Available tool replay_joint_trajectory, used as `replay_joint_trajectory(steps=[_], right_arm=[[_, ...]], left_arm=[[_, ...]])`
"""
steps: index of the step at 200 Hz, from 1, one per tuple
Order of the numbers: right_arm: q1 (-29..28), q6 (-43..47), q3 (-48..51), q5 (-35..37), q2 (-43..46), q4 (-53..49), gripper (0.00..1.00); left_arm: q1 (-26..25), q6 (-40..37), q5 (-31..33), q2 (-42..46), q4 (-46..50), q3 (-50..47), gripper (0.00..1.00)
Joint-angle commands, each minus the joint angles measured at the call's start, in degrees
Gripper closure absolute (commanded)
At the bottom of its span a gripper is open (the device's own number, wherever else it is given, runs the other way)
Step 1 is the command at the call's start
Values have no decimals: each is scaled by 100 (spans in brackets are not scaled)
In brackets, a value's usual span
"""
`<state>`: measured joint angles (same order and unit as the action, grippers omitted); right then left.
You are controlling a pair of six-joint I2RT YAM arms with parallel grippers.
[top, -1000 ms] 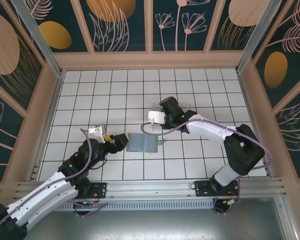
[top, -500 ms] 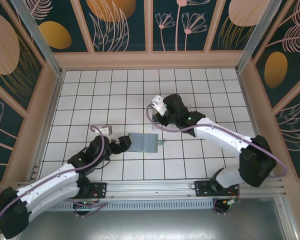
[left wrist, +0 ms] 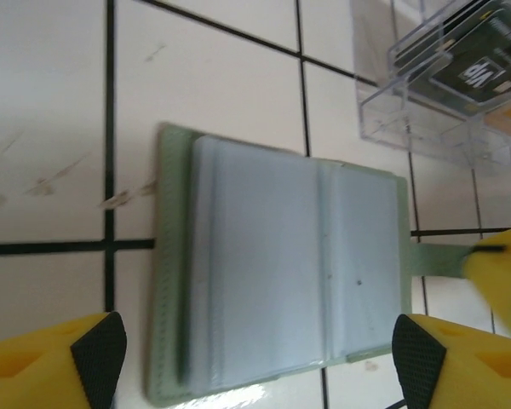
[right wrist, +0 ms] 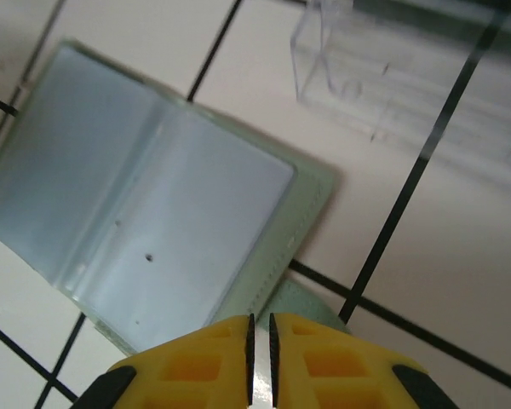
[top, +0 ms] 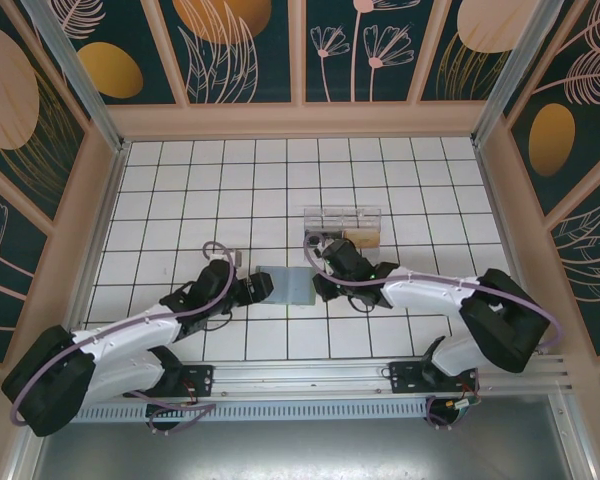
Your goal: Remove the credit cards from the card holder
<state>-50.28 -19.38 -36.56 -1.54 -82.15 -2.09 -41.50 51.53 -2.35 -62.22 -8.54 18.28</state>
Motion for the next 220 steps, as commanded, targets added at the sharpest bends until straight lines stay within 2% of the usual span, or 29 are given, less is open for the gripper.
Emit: replay_joint_trajectory(steps=[1,45,105,220], right_arm=[[-57,-411,53,-57,-257,532,86],[-66,-339,30,83,-608,614,87],[-76,-390,13,48,-804,736,86],[-101,-374,-72,67,-1173,637,89]], left_arm=[[56,-10,-242,-292,-335,248,20],[81,-46,-354,-879,-440,488,22],[97,-151,-310,-1263,-333,708,21],[134,-196,-184,-1128,-126,642,19]])
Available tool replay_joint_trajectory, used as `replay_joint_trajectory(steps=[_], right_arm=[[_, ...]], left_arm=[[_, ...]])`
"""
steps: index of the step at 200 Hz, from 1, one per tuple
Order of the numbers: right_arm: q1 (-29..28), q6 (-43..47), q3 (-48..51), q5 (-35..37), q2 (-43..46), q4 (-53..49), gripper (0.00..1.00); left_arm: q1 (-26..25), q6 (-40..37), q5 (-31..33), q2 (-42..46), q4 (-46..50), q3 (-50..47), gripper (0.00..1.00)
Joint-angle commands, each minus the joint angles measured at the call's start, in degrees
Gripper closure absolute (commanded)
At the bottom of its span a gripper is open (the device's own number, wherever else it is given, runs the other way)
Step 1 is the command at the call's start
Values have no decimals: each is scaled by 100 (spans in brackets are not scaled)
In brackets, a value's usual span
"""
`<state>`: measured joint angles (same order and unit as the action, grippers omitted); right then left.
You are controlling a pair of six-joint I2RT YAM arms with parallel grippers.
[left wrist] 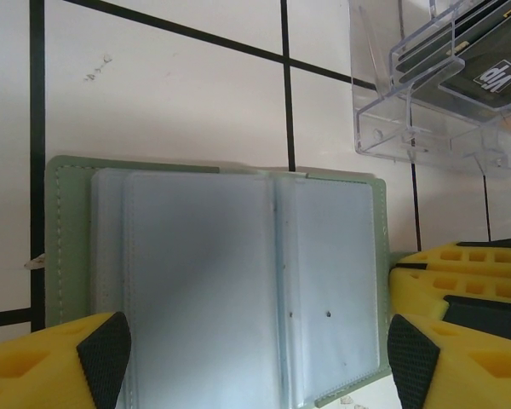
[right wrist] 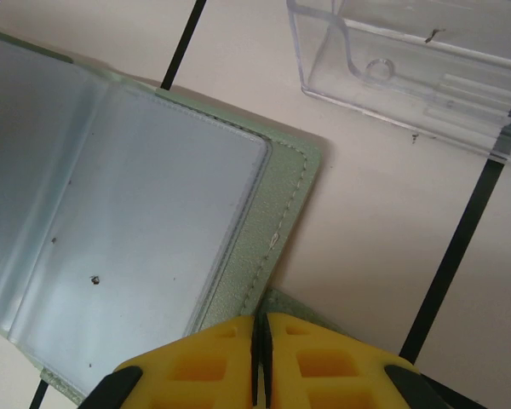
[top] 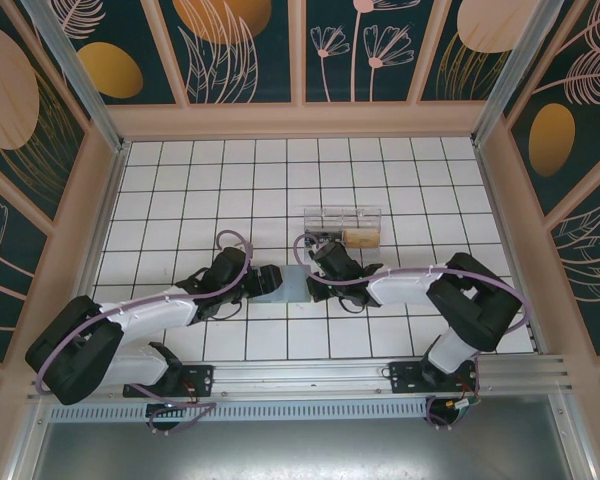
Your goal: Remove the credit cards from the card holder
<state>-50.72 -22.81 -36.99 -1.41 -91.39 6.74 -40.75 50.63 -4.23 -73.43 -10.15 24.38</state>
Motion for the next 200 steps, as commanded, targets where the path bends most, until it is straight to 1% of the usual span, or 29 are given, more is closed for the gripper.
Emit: replay_joint_trajectory(steps=[1,17,68,136,173,180,200], right_arm=[[-59,-31,-37,53,-252,-249,89],[-92,-48,-46,44,-248,-258,90],[-119,-59,-41,51,-269,-250,90],[-131,-59,-109,35,-308,-256,91],[-156,-58,-132,22,-357,-250,91],[-158,-60,-146,26,-354,-250,91],[-166,-67,-157,26,-375,-247,91]], left_arm=[[64,-106,-2,-15,38,32,19],[67,-90,-95,-79,-34,19,19],[71,-51,-140,-119,-80,-31,20],[74,-53,-302,-398,-208,-12,19],[73,4,-697,-538,-625,-24,19],[76,2,-793,-581,-696,1,22],[74,51,-1014,-635,-882,49,22]])
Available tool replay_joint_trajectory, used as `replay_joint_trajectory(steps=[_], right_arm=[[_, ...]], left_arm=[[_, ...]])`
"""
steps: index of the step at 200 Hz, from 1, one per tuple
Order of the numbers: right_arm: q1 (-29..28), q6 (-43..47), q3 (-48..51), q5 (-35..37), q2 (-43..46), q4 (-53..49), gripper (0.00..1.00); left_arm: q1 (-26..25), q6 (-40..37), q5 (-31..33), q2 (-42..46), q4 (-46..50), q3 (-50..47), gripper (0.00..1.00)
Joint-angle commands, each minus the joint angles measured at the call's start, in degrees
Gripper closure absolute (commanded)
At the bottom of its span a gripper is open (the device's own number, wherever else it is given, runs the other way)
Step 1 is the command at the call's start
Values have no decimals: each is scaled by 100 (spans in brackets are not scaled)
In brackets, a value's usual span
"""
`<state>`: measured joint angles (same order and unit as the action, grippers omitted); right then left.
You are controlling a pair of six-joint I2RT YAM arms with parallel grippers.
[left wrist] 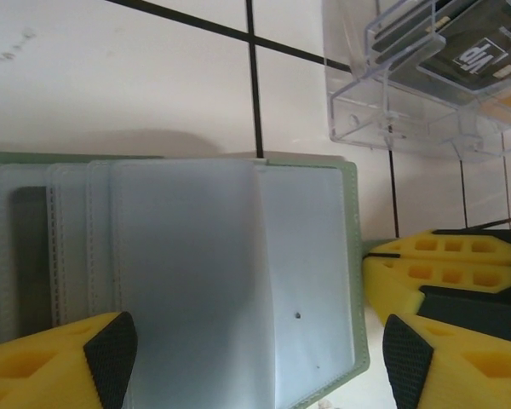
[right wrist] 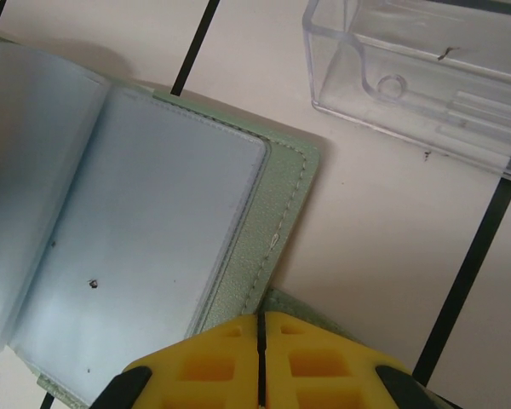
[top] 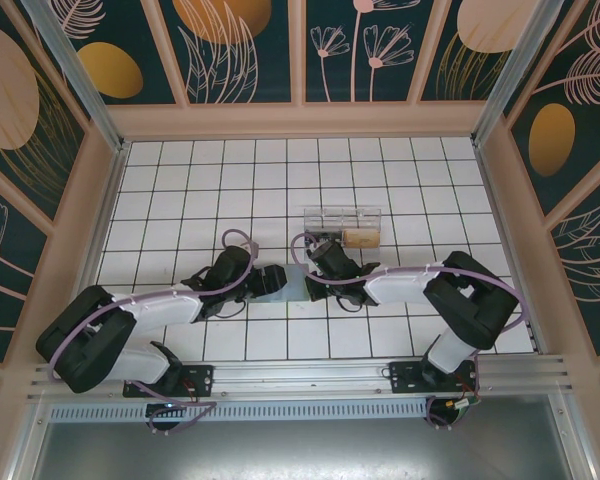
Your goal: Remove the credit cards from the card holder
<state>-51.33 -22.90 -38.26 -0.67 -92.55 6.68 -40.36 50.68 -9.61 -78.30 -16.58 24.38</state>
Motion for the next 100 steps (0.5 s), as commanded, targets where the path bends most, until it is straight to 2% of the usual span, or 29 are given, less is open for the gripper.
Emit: replay_joint_trajectory(steps=[1,100], right_arm=[[-101,-62,-31,-52,-257,-243,91],[-105,-55,-19,-14,-262,-272,91]], left_arm=[[36,43,-487,-145,-253,49,22],[13,166,-1131,-134,-942,114,21]])
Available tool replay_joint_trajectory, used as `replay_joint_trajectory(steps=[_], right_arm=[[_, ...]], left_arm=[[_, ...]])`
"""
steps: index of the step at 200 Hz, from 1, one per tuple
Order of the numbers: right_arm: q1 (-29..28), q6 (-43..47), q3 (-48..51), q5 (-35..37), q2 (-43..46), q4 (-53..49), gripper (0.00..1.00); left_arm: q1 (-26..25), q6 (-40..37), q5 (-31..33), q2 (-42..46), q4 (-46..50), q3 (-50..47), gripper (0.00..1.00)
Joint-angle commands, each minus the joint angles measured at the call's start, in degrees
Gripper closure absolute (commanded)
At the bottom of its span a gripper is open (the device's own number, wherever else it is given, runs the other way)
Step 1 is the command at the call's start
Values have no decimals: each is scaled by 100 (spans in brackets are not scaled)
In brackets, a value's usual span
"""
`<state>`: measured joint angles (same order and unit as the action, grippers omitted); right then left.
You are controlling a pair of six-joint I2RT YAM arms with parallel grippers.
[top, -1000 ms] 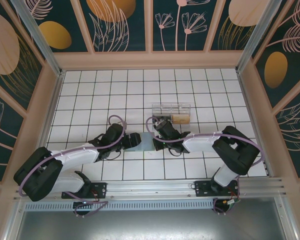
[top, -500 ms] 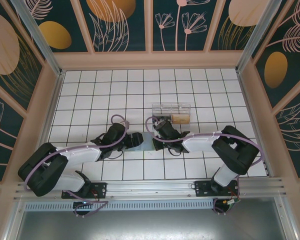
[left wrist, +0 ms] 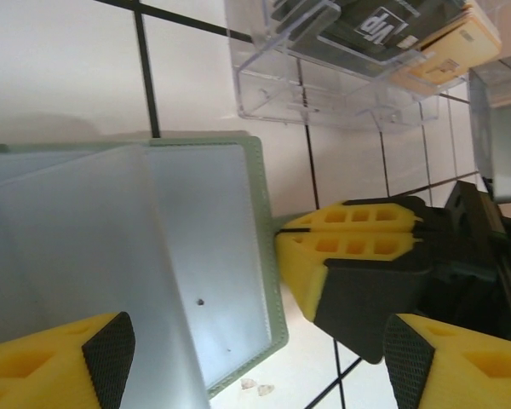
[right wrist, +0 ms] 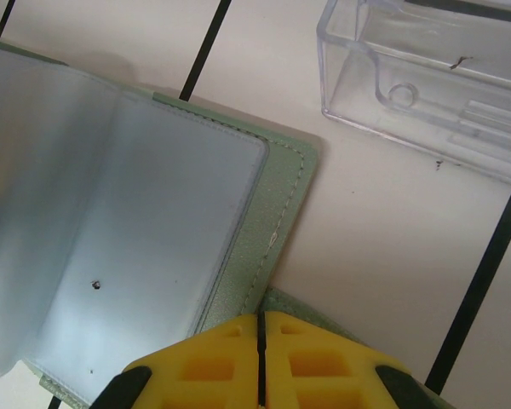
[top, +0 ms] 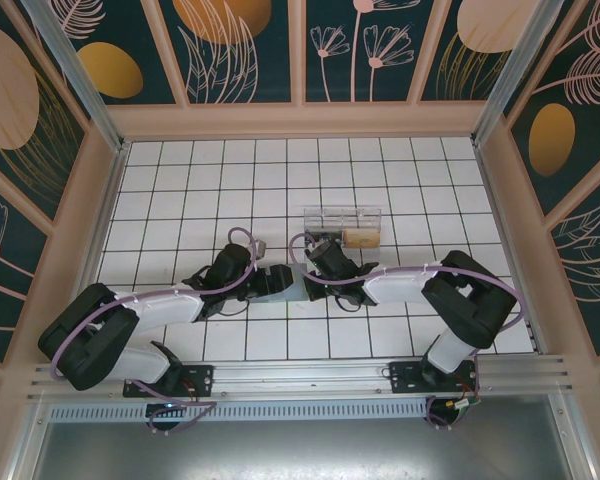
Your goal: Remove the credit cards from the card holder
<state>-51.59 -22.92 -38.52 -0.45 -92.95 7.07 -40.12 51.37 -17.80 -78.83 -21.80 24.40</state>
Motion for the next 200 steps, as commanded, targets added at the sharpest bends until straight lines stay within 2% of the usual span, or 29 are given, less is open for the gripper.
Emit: replay_joint_trajectory(steps=[1,30,41,96,121,200], right_arm=[[-79,-49,9,-35,-223,-311,91],[-79,-56,15,-26,-217,-321,91],[-80,-60,11,-34,-218,-336,91],[-82,-46,-52,-41,-217,-379,91],[-85,-29,-75,-44,-212,-390,91],[-89,-55,-17,-45,-204,-358,91]], left_arm=[[-12,103,-324,-85,-434,110,21],[-39,213,-689,-99,-946,74,20],[-35,185,-626,23,-853,89,19],[8,-437,1089,842,1435,355,18],[52,-531,1595,940,1986,312,16],[51,-462,1378,285,1850,294,17]])
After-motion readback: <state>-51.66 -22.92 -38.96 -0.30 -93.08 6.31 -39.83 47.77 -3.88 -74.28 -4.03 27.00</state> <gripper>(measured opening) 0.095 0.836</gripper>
